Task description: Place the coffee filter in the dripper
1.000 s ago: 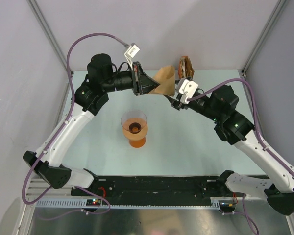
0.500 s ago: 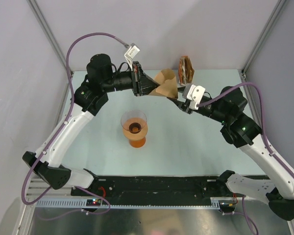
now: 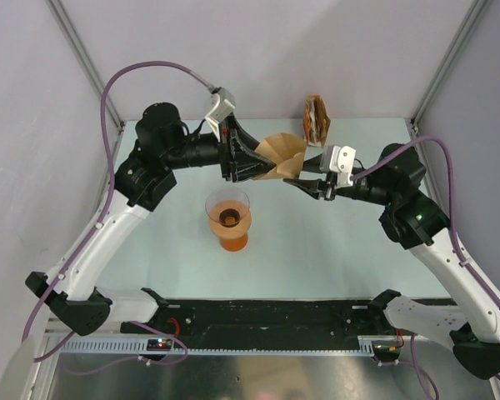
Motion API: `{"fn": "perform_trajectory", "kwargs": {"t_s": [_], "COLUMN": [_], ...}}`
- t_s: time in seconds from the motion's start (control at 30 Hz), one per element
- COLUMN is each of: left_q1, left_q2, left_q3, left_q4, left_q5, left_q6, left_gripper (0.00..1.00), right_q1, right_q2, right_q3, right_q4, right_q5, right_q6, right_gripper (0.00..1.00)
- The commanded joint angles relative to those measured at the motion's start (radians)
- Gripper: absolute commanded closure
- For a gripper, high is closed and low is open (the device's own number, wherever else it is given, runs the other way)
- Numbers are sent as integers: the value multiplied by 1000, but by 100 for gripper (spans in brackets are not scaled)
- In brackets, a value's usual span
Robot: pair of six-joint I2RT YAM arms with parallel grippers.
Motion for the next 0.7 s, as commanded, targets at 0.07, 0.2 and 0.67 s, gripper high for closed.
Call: {"fn": "perform_trajectory", "kwargs": {"t_s": [0.07,0.2,0.67], "left_q1": [-3,-3,-20], "left_q2": [-5,-2,-21], "left_q3": [3,4,-5], "left_q4": [23,23,15], "left_q5": [43,48,85], "left_q6": [58,67,160], "left_gripper": [49,45,44], "right_q1": [-16,-19,-14], "right_q2": [-31,-35,-29], "right_q3": [1,1,1], "right_q4": [6,7,-41], "right_q5": [-111,-133,-178], "right_q6": [52,62,87], "right_gripper": [65,66,69]}}
